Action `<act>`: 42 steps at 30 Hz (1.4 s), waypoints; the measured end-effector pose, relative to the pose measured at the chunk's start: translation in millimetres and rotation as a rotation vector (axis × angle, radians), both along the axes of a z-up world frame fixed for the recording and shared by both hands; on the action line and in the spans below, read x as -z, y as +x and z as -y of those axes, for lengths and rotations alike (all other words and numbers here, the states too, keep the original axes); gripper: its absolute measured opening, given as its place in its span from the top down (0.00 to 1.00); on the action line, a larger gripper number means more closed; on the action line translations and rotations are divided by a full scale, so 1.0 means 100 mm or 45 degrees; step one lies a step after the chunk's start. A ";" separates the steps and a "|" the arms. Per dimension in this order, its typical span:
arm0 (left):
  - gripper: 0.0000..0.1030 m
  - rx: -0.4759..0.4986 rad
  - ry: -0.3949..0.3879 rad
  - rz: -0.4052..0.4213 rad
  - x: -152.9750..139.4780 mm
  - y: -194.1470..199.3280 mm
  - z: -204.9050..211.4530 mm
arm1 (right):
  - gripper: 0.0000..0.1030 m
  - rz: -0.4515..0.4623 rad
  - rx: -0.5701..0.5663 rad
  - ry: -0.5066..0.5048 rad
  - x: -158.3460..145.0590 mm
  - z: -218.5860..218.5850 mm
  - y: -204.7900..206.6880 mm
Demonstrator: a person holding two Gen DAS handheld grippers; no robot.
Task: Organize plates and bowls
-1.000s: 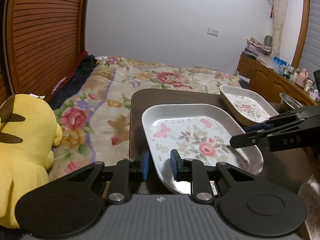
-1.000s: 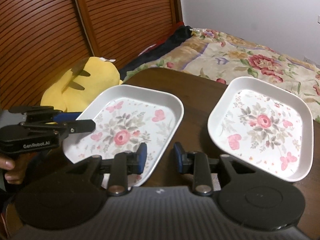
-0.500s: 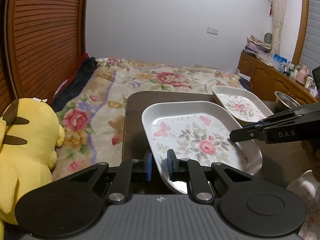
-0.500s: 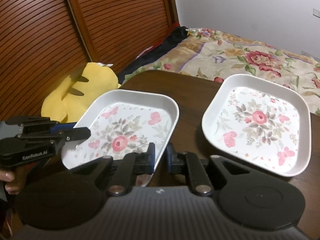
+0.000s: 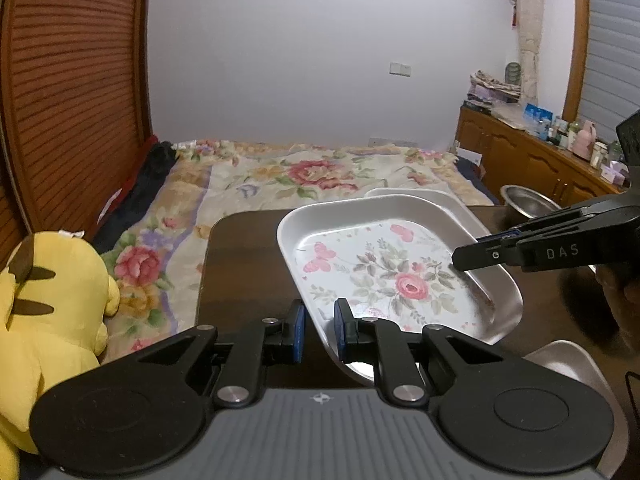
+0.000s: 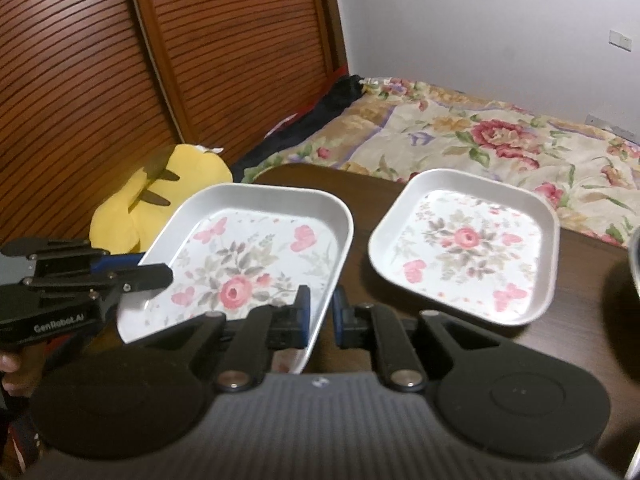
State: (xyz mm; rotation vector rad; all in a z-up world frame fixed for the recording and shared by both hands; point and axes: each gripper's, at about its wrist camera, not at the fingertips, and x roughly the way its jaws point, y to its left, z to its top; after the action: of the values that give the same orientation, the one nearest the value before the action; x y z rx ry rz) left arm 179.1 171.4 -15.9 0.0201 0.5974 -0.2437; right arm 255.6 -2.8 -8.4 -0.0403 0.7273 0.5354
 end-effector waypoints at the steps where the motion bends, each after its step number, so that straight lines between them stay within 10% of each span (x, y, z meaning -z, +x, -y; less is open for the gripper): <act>1: 0.83 0.004 0.004 0.005 -0.03 -0.03 0.03 | 0.87 0.008 0.003 0.003 -0.03 0.04 -0.04; 27: 0.83 0.141 0.022 0.074 -0.44 -0.69 0.66 | 0.87 0.089 0.071 0.025 -0.38 0.83 -0.79; 42: 0.83 0.172 0.000 0.005 -0.19 -0.89 0.72 | 0.87 0.069 0.089 0.028 -0.26 1.03 -1.02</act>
State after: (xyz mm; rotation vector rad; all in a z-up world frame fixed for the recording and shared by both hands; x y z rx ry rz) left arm 90.2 99.4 3.6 0.0612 0.5931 -0.3745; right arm 153.6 -105.9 17.6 -0.0087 0.6675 0.4742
